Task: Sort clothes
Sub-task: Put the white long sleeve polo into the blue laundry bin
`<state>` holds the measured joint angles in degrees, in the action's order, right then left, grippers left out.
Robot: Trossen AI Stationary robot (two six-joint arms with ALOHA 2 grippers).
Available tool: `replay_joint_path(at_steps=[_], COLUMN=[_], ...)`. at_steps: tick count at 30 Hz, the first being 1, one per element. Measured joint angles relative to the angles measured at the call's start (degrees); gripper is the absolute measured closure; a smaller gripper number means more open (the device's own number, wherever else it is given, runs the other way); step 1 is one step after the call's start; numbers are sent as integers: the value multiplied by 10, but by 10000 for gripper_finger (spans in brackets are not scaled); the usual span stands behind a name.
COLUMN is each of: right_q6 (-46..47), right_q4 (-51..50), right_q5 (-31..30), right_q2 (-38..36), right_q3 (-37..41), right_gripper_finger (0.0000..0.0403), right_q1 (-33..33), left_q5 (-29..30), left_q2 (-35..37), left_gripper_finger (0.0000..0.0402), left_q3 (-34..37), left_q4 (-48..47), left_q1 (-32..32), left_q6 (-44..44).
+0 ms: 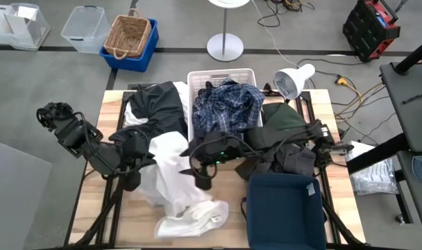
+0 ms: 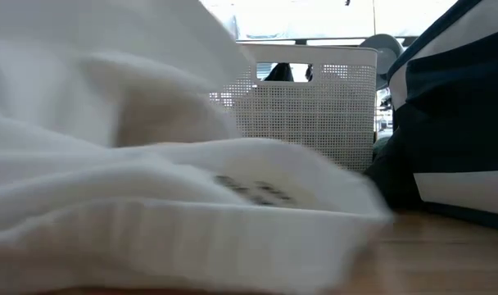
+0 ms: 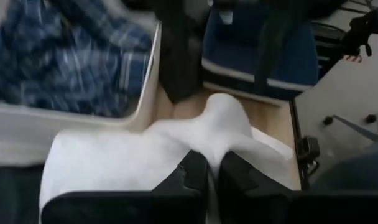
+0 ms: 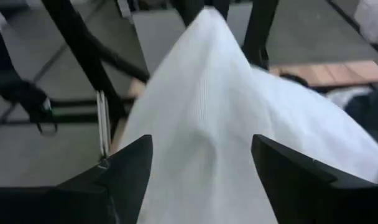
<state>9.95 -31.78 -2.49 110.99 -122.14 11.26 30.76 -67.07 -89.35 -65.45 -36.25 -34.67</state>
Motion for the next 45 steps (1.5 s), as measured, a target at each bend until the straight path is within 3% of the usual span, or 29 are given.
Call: replay_joint_path(at_steps=[5,9,12,16,18,24,29,32,36,38,42,45], right_q6=[-1,-24,-36,-63,-86,-83,-18,46,138,170,262,342], right_q4=[47,111,111,87,74,41,-24,-59,-92,-126,-273,-445], right_q5=[26,32,33,30,29,11,24,99,287,322,314,235], right_q2=[46,76,87,77,63,-19,-103,-152,-201,-222,-249,-260], right_q3=[-35,-58,-87,-116,-127,-127,-128,-128,-128,-128,-128,-128], right_gripper_finger=[98,110,177,339,371,378,378,378,378,378,378,378], right_q1=[-8,-8,-7,-8,-9,-8,-3,3,12,29,60,87], left_q5=[35,36,63,119,134,190,183,182,183,183,184,190], left_q2=[-64,-123,-157,-192,-204,-225,-177,-159,-139,-129,-115,-108], left_gripper_finger=[401,401,401,396,383,331,296,283,274,274,274,274], left_q3=[-93,-174,-228,-303,-344,-459,-432,-432,-431,-431,-431,-431], left_q4=[1,-6,-20,-55,-59,-54,6,5,3,3,3,3], left_q1=[2,6,5,6,8,7,7,7,7,7,7,7], left_q6=[67,128,151,143,158,238,308,314,329,341,352,355])
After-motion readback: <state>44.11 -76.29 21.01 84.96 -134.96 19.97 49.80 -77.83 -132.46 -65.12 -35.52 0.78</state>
